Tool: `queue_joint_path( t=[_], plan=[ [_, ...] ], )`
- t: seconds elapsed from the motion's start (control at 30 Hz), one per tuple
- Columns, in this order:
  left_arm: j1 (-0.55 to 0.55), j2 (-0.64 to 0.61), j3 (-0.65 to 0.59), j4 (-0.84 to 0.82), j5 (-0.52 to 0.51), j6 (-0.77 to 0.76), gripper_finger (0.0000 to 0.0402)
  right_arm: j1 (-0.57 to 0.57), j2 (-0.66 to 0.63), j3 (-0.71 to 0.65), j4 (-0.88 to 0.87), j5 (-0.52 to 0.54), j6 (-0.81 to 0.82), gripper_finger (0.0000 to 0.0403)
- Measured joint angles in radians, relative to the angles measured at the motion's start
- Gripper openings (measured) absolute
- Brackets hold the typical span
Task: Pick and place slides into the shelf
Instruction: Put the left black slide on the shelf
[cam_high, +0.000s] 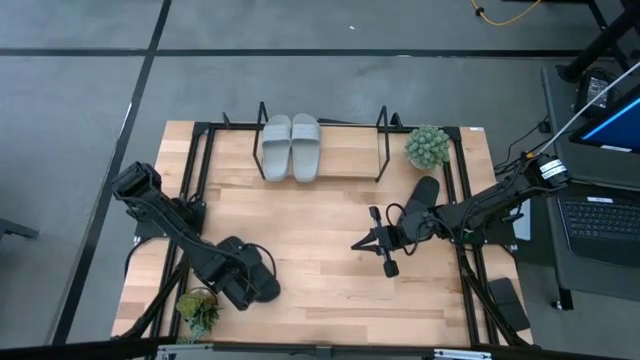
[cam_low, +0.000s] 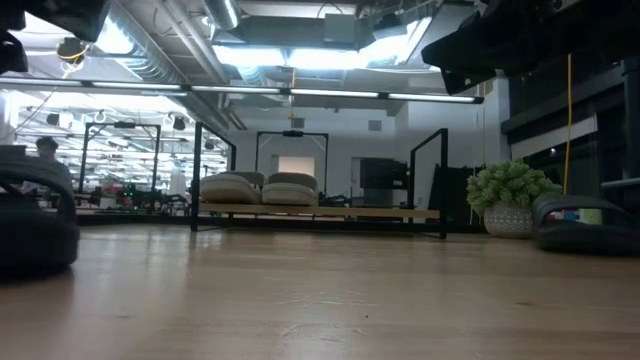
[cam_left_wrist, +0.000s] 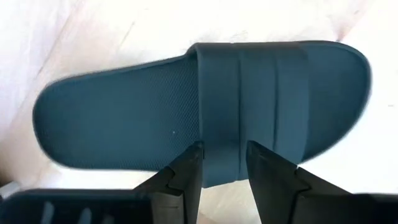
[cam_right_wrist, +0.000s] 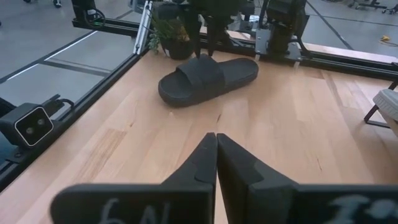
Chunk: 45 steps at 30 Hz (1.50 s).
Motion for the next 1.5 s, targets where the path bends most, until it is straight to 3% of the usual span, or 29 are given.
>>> queue_joint_path(
  t=[0.53,0.9,1.5],
  plan=[
    [0.015,-0.004,-0.032,0.012,0.007,-0.020,0.0114,0.001,0.000,0.000,0.001,0.000,0.001,0.0014],
    [0.048,-0.005,-0.150,0.215,0.070,0.048,0.0114,0.001,0.000,0.000,0.001,0.000,0.020,0.0014],
    [0.048,-0.009,-0.095,0.249,0.119,0.124,0.0113,0.001,0.000,0.000,0.000,0.000,0.020,0.0014]
  ],
)
